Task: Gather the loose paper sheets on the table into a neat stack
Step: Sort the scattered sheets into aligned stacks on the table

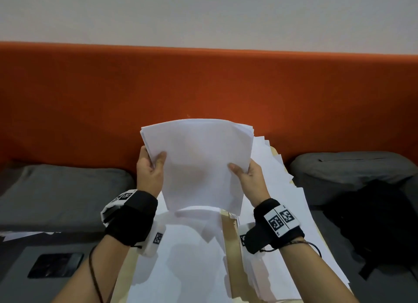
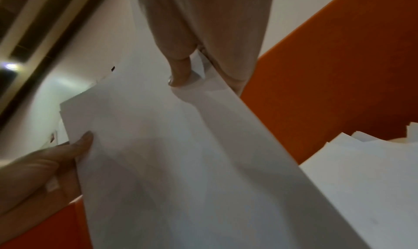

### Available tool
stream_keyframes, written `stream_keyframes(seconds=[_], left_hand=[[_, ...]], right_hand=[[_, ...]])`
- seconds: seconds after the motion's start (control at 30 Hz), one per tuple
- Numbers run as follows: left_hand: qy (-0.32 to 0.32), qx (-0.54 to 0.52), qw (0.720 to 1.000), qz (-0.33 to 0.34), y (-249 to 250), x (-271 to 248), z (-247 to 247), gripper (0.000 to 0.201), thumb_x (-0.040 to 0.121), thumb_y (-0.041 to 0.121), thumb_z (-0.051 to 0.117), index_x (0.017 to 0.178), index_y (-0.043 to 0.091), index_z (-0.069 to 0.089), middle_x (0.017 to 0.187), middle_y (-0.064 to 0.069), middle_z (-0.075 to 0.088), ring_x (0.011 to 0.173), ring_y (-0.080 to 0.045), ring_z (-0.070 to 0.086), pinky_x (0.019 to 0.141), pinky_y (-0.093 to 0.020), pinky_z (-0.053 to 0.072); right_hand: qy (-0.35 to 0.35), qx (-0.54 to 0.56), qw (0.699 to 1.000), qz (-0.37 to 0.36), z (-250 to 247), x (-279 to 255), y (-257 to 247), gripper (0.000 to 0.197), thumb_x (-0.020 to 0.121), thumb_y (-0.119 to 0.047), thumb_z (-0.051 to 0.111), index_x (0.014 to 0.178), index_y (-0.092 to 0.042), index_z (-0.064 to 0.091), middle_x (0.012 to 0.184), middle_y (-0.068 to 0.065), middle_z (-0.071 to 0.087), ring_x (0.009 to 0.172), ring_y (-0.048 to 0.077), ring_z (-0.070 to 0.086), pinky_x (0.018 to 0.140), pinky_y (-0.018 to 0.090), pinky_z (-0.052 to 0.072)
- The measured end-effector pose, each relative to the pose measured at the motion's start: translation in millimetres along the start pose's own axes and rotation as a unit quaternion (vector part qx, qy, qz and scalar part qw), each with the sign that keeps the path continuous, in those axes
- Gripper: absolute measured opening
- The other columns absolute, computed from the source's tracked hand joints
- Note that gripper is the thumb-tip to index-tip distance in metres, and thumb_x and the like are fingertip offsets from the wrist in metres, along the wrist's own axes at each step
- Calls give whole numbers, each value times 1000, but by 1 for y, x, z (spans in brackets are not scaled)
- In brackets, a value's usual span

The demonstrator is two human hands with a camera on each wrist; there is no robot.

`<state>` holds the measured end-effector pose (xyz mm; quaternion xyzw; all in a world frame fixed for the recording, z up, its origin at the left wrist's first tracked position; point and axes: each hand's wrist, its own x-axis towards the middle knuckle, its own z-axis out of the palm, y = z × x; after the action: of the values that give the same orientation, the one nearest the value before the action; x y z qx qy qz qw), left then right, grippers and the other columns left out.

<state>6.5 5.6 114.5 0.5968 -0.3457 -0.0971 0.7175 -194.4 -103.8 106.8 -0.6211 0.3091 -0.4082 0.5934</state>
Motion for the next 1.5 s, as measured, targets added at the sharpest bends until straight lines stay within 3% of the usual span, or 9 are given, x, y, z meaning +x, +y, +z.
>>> stream_keyframes(seconds=[0.1, 0.2, 0.43, 0.5, 0.67, 0.97, 1.1, 1.37, 1.5], left_hand=[[-27, 14, 999, -35, -10, -7, -1, 23, 91, 1, 52, 99, 21, 47, 94, 3, 58, 81, 4, 60, 77, -18, 49], [-62, 52, 993, -89, -21, -17, -5, 30, 86, 1, 60, 112, 11, 49, 105, -7, 59, 100, -23, 58, 88, -35, 45], [-34, 159, 982, -97, -16, -3, -4, 40, 84, -4, 58, 122, 2, 47, 115, -15, 59, 101, -24, 56, 87, -33, 43], [-67, 248, 957, -134, -27, -8, -6, 51, 84, -3, 58, 131, 4, 40, 127, -19, 52, 113, -31, 52, 93, -38, 40], [-221, 551, 788, -162, -44, -39, 2, 64, 90, 26, 57, 144, 20, 22, 151, -11, 14, 134, -35, 21, 106, -45, 26], [-456, 475, 744, -114, -64, -59, 61, 73, 93, 28, 53, 149, 23, 7, 158, -1, 5, 144, -22, 12, 115, -39, 19], [-545, 520, 647, -117, -88, -77, 65, 76, 93, 32, 50, 149, 21, -1, 158, -2, -4, 146, -22, -1, 116, -42, 6], [-533, 538, 638, -137, -108, -85, 54, 80, 90, 41, 51, 149, 30, -2, 157, 5, -11, 145, -19, -9, 113, -55, 2], [-517, 566, 633, -105, -95, -88, 81, 71, 84, 27, 61, 142, 14, 22, 152, -6, 16, 140, -27, 18, 110, -51, 19]], right_hand=[[-10, -37, 998, 46, 1, -4, 13, 25, 88, -11, 62, 112, -7, 57, 97, -1, 67, 88, 11, 66, 70, 21, 54], [-13, -110, 990, 88, 2, -8, 35, 20, 90, -9, 59, 110, -5, 58, 105, 8, 66, 103, 29, 62, 84, 36, 52], [0, -121, 990, 78, 6, -9, 31, 32, 88, -7, 61, 118, -10, 51, 116, 5, 61, 108, 22, 59, 90, 29, 48], [-5, -155, 980, 128, 8, -14, 46, 45, 88, -12, 63, 129, -4, 44, 129, 10, 54, 120, 25, 52, 98, 30, 43], [-91, -340, 893, 281, 13, -42, 97, 55, 90, -13, 57, 138, -3, 30, 136, 15, 48, 125, 28, 47, 94, 25, 40], [-89, -394, 862, 308, 1, -36, 90, 38, 88, -15, 58, 121, -3, 42, 128, 16, 51, 112, 27, 53, 91, 28, 44], [-31, -434, 856, 278, -42, -29, 75, 46, 91, -17, 54, 133, -5, 40, 133, 17, 46, 121, 30, 46, 96, 31, 40], [60, -531, 733, 421, -112, -45, 79, 73, 80, -37, 70, 137, -17, 28, 140, 15, 26, 132, 36, 26, 104, 49, 34], [55, -564, 716, 408, -114, -61, 94, 74, 80, -46, 66, 137, -21, 26, 140, 12, 27, 130, 33, 27, 103, 46, 31]])
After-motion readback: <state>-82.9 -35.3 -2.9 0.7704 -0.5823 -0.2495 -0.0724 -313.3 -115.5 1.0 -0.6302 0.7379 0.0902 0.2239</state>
